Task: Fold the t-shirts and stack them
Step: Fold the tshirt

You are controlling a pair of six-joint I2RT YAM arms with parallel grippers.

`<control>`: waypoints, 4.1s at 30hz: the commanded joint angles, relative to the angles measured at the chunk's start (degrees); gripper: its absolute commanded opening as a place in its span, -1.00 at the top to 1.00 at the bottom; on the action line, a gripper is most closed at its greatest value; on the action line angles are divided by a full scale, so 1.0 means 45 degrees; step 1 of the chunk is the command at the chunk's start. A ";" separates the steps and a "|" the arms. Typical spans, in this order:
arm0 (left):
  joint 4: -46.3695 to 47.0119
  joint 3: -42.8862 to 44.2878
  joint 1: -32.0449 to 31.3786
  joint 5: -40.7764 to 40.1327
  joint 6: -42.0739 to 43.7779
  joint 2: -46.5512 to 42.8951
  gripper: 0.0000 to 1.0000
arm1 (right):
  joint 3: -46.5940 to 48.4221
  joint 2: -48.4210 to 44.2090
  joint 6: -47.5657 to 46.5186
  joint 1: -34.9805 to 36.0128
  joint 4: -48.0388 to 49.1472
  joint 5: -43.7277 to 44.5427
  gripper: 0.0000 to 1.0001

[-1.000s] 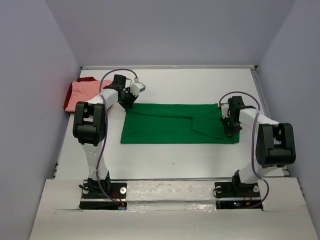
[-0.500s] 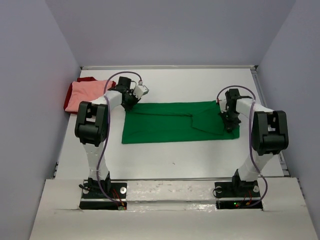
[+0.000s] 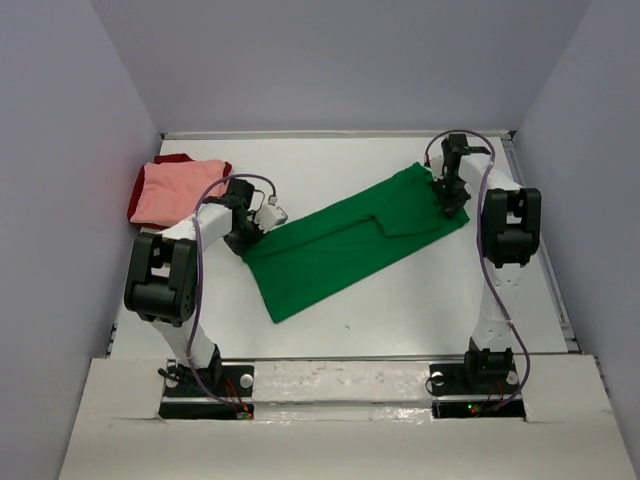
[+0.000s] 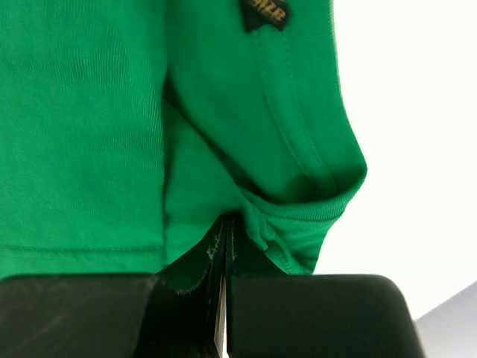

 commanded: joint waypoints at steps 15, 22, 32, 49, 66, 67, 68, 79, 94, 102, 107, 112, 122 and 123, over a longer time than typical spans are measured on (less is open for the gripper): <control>-0.3097 -0.0764 -0.3434 0.3529 -0.0561 -0.3694 1.00 | 0.7902 0.5184 -0.1033 0.1320 -0.1162 -0.1581 1.00; -0.2259 0.0173 -0.3709 0.3159 -0.0953 -0.5059 1.00 | 0.7398 0.4214 -0.0877 0.1439 0.0438 -0.0450 1.00; -0.1556 0.0956 -0.3631 0.1753 -0.1090 -0.5314 1.00 | 0.3356 -0.1194 -0.0820 0.1439 0.0618 -0.1459 1.00; 0.1571 -0.1447 0.0157 0.2806 -0.1148 -0.5121 1.00 | 0.1377 -0.1498 -0.0858 0.5304 -0.1355 -0.3767 1.00; 0.1201 -0.1097 0.0725 0.2709 -0.1441 -0.5062 1.00 | -0.0552 -0.1221 -0.0311 0.6830 -0.0282 -0.2480 1.00; 0.1180 -0.1076 0.0725 0.2690 -0.1441 -0.5003 1.00 | -0.0747 -0.1221 -0.0292 0.6830 -0.0263 -0.2421 1.00; 0.1199 -0.1018 0.0725 0.2689 -0.1441 -0.4984 1.00 | -0.0846 -0.1202 -0.0291 0.6830 -0.0282 -0.2382 1.00; 0.1024 -0.0900 0.0706 0.2708 -0.1422 -0.5022 1.00 | -0.1725 -0.0734 -0.0721 0.6830 0.0322 -0.0841 1.00; 0.0653 -0.0529 0.0706 0.3334 -0.1559 -0.4652 1.00 | -0.0790 0.0086 -0.2087 0.5054 0.1221 0.1564 1.00; 0.0555 -0.0314 0.0667 0.3470 -0.1676 -0.4339 1.00 | 0.0189 0.0615 -0.2557 0.4447 0.1359 0.1993 1.00; 0.0594 -0.0275 0.0569 0.3587 -0.1695 -0.4163 1.00 | -0.0241 -0.0847 -0.2226 0.4447 0.0598 0.1040 1.00; 0.0672 -0.0002 0.0549 0.4056 -0.1715 -0.4318 1.00 | -0.0164 -0.2996 -0.1776 0.4447 -0.0437 -0.0658 1.00; 0.0379 0.0467 0.0530 0.4603 -0.1443 -0.4358 0.08 | 0.1750 -0.3313 -0.0995 0.5323 -0.2392 -0.3239 0.52; 0.0437 0.0428 0.0549 0.4584 -0.1383 -0.4455 -0.10 | 0.1828 -0.3118 -0.0975 0.5500 -0.2372 -0.3221 0.53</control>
